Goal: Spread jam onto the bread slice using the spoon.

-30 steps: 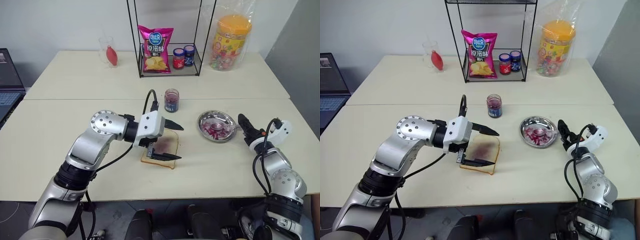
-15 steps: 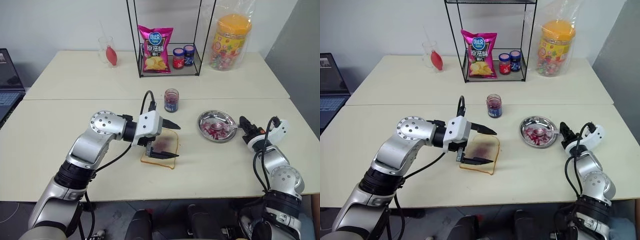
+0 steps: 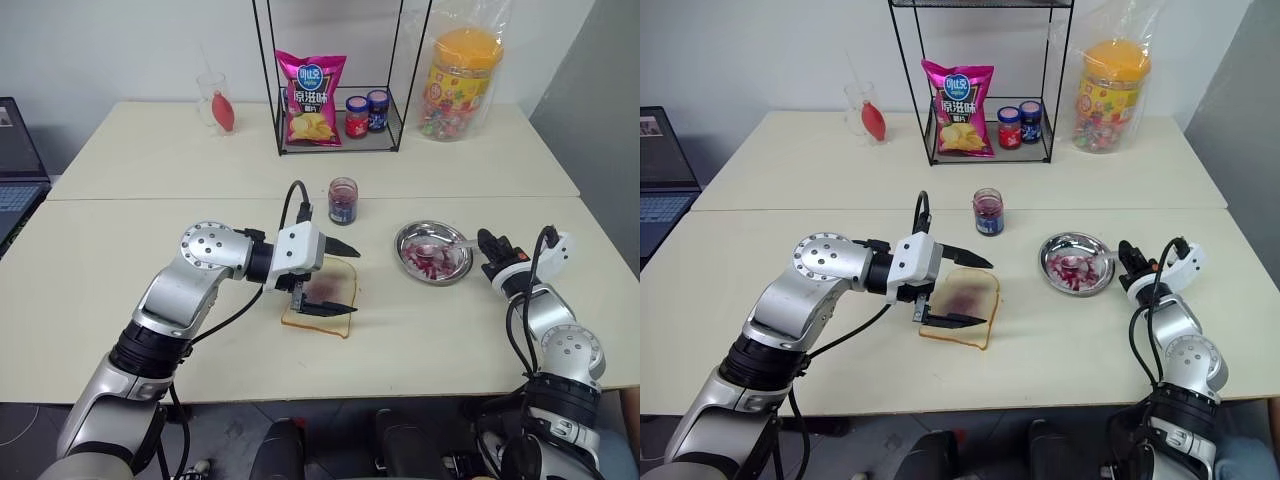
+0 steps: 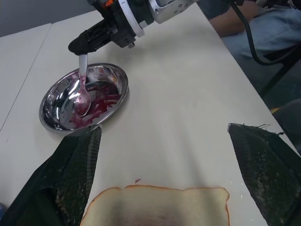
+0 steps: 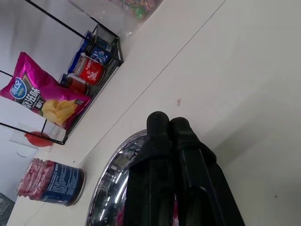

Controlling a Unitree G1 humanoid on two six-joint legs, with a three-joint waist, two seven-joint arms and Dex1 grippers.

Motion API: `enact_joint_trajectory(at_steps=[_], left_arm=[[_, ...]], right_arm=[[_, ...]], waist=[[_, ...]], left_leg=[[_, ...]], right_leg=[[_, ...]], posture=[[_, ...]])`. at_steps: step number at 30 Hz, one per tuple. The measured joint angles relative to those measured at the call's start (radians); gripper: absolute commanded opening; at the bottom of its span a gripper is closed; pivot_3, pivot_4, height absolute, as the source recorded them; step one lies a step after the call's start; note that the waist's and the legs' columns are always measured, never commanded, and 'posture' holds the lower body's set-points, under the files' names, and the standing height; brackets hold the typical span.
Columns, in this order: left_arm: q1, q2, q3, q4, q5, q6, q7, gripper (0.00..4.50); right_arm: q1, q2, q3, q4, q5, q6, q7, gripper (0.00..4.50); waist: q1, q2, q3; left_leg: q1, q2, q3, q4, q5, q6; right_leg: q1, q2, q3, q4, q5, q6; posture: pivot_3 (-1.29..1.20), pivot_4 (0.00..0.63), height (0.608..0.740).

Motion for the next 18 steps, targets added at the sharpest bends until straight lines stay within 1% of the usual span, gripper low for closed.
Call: enact_joint_trajectory(at_steps=[2, 8, 13, 18], left_arm=[[0.0, -0.005, 0.01, 0.004, -0.008, 0.022, 0.02, 4.5], [0.0, -0.001, 0.107, 0.019, -0.05, 0.107, 0.099, 4.5], [0.028, 0.01, 0.184, 0.013, -0.079, 0.179, 0.183, 4.5], [0.064, 0.027, 0.231, 0.008, -0.079, 0.202, 0.242, 4.5]], right_arm=[[0.001, -0.011, 0.003, -0.017, 0.006, 0.014, 0.001, 0.02], [-0.004, -0.071, 0.009, -0.136, 0.057, 0.061, -0.022, 0.02], [-0.006, -0.154, 0.049, -0.23, 0.078, 0.119, -0.024, 0.02], [-0.066, -0.19, 0.068, -0.259, 0.111, 0.149, -0.043, 0.02]], waist=[[0.0, 0.001, 0.0], [0.0, 0.001, 0.001], [0.0, 0.002, 0.001], [0.0, 0.002, 0.001]], left_leg=[[0.0, 0.0, 0.0, 0.0, 0.0, 0.0], [0.0, 0.0, 0.0, 0.0, 0.0, 0.0], [0.0, 0.0, 0.0, 0.0, 0.0, 0.0], [0.0, 0.0, 0.0, 0.0, 0.0, 0.0]], right_leg=[[0.0, 0.0, 0.0, 0.0, 0.0, 0.0], [-0.001, 0.0, 0.0, 0.0, 0.0, 0.0], [-0.001, 0.0, 0.0, 0.0, 0.0, 0.0], [-0.001, 0.0, 0.0, 0.0, 0.0, 0.0]], posture=[[0.0, 0.15, 0.74], [0.0, 0.15, 0.74], [0.0, 0.15, 0.74], [0.0, 0.15, 0.74]])
